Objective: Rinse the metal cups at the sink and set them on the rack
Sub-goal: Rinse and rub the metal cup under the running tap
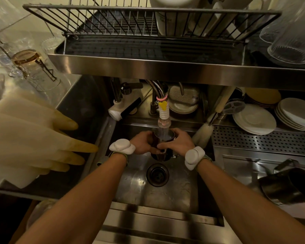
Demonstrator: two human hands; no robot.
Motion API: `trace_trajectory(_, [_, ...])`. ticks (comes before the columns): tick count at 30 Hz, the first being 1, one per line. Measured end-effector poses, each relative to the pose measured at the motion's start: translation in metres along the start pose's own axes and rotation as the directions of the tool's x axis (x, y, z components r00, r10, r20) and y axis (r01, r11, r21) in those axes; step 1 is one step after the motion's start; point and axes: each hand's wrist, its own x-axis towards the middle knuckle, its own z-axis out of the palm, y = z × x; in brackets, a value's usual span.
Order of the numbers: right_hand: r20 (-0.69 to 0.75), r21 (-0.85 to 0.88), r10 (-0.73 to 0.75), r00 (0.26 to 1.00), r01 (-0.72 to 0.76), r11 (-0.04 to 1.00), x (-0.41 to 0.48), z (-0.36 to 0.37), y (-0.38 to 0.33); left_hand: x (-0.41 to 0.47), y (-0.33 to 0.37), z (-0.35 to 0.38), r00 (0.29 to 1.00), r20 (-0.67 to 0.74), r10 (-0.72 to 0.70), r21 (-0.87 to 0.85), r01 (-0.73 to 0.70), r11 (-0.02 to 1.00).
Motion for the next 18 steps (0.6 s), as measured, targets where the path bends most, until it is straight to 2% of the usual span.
trace_trajectory(2, [-0.011,-0.102,-0.03,0.999,0.029,0.994,0.0,-0.002,-0.001,0.001,0.0,-0.002,1.0,-0.011,-0.018,0.091,0.019,0.996])
trace_trajectory(5, [-0.017,-0.342,-0.061,0.998,0.052,0.938,0.0,-0.004,-0.004,0.0,-0.003,-0.008,0.995,-0.083,-0.054,0.24,0.073,0.968])
trace_trajectory(8, [0.022,-0.509,-0.076,0.997,0.077,0.857,0.0,-0.004,-0.005,-0.001,-0.005,-0.015,0.989,-0.119,-0.092,0.284,0.122,0.951])
trace_trajectory(14, [0.122,-0.68,-0.036,0.992,0.11,0.725,0.004,-0.004,-0.014,-0.003,-0.003,-0.016,0.983,-0.141,-0.114,0.325,0.155,0.933])
trace_trajectory(18, [0.151,-0.735,0.011,0.988,0.105,0.67,0.007,-0.009,-0.02,-0.003,-0.003,-0.016,0.982,-0.139,-0.126,0.326,0.165,0.931])
